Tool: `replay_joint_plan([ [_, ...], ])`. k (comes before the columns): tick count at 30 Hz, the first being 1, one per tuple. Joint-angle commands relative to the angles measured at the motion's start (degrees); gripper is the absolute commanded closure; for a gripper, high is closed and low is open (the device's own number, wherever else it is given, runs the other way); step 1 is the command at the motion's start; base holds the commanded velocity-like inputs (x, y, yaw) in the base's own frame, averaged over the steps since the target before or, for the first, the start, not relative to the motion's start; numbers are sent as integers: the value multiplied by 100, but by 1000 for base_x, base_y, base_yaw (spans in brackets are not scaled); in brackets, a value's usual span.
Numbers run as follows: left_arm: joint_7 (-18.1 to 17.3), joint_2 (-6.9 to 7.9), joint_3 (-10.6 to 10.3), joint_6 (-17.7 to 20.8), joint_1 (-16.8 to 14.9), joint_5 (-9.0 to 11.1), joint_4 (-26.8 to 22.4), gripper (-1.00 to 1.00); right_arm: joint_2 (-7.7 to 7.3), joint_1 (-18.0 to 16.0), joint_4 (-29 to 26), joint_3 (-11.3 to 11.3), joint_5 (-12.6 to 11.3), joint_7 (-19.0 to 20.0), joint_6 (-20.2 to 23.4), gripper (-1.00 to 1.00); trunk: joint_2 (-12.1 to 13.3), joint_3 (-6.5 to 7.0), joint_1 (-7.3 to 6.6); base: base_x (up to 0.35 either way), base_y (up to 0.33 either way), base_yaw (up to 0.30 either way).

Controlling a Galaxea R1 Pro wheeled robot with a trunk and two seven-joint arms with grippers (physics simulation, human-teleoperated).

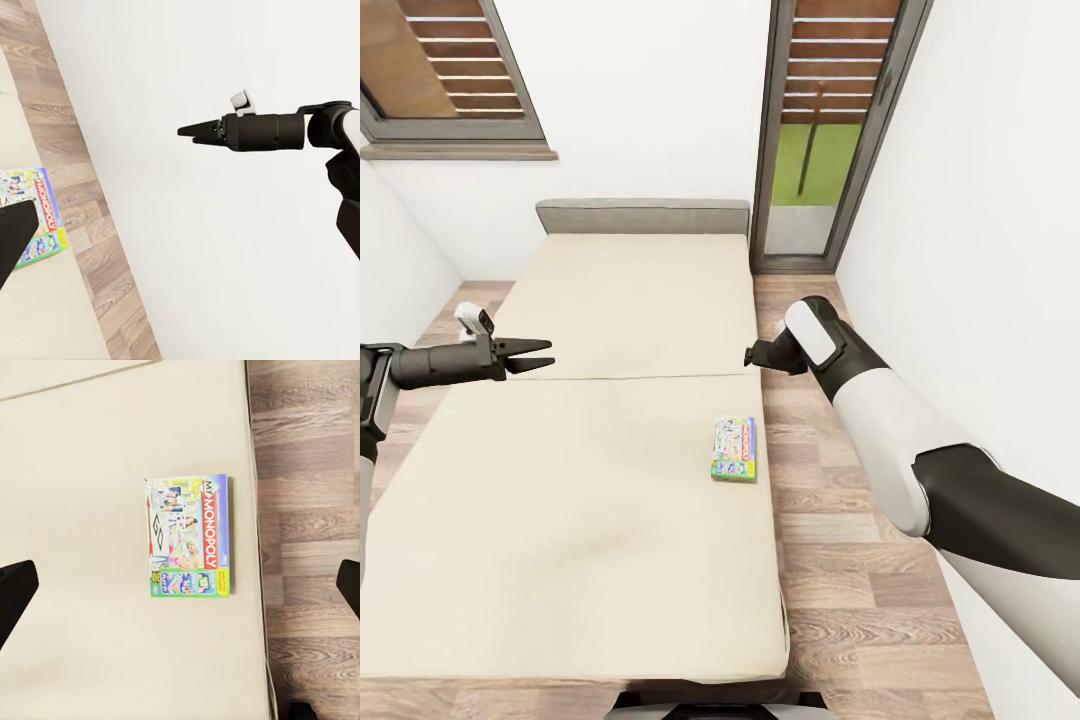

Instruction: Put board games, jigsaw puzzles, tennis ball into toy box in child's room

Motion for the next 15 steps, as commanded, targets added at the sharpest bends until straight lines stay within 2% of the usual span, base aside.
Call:
replay_joint_plan([
  [1,-27,2,1,60,-3,-21,-2,-100,0,-5,-3,16,-54,-55,8,-100,-10,-9,3,0,0,-4],
  [15,-27,10,1,60,-2,-41,-2,-100,0,-12,-3,24,-54,-55,8,-100,-10,-84,3,0,0,-1],
])
